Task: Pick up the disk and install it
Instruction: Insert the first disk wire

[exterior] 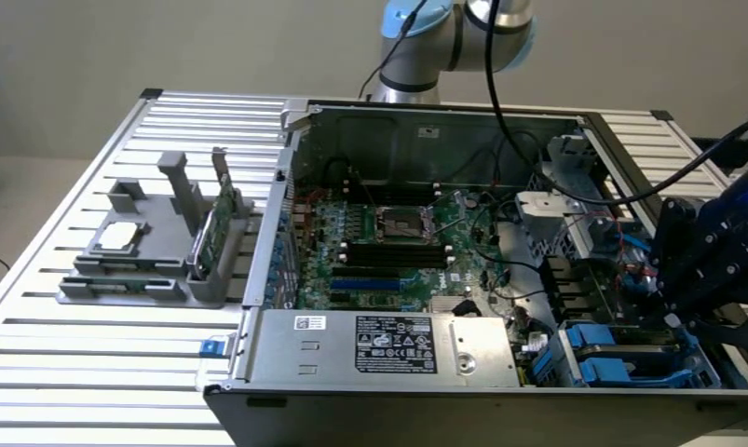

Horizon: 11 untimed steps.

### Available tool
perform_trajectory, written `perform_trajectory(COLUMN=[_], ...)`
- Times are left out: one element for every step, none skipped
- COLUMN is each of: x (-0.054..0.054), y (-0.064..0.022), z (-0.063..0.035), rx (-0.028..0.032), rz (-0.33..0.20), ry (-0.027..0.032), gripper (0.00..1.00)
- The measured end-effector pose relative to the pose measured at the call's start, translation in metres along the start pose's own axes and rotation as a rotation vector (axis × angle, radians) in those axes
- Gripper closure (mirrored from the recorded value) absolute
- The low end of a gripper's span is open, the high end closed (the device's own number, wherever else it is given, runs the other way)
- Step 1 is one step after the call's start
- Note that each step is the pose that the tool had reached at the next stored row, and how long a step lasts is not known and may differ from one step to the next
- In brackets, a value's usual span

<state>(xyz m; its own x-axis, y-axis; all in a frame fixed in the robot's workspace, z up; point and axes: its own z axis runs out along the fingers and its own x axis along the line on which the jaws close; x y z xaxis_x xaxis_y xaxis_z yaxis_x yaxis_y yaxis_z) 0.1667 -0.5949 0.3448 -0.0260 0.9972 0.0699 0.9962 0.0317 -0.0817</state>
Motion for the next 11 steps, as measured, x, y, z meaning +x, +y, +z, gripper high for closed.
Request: perform_trajectory(x=[0.0,0.0,0.0,0.0,-0.0001,-0.0001,-0.0001,-0.0001,-0.0001,0.0002,0.0005], y=[0.0,-0.0001,0.0,0.0,0.0001,0.0002,0.0003,0.0004,0.0005,0.0006,0.0009], z=[0.0,0.0003,0.0008,0.0011,0.0014,0.0019,0.0023,0.0026,0.0031,0.0036,0.004], rx=[0.0035,0.0052,0.0053,0.0051,0.0045,0.0039,0.0033,0.0028,0.0024,0.0021,0.0028], rz=[0.012,0.025,0.039,0.053,0.066,0.078,0.087,0.094,0.099,0.102,0.104], ry=[0.001,0.0024,0.0038,0.005,0.0059,0.0067,0.0066,0.0059,0.0028,-0.0014,-0.0081], gripper=[0.84,0.84,0.84,0.84,0.84,0.84,0.84,0.84,0.84,0.84,0.84])
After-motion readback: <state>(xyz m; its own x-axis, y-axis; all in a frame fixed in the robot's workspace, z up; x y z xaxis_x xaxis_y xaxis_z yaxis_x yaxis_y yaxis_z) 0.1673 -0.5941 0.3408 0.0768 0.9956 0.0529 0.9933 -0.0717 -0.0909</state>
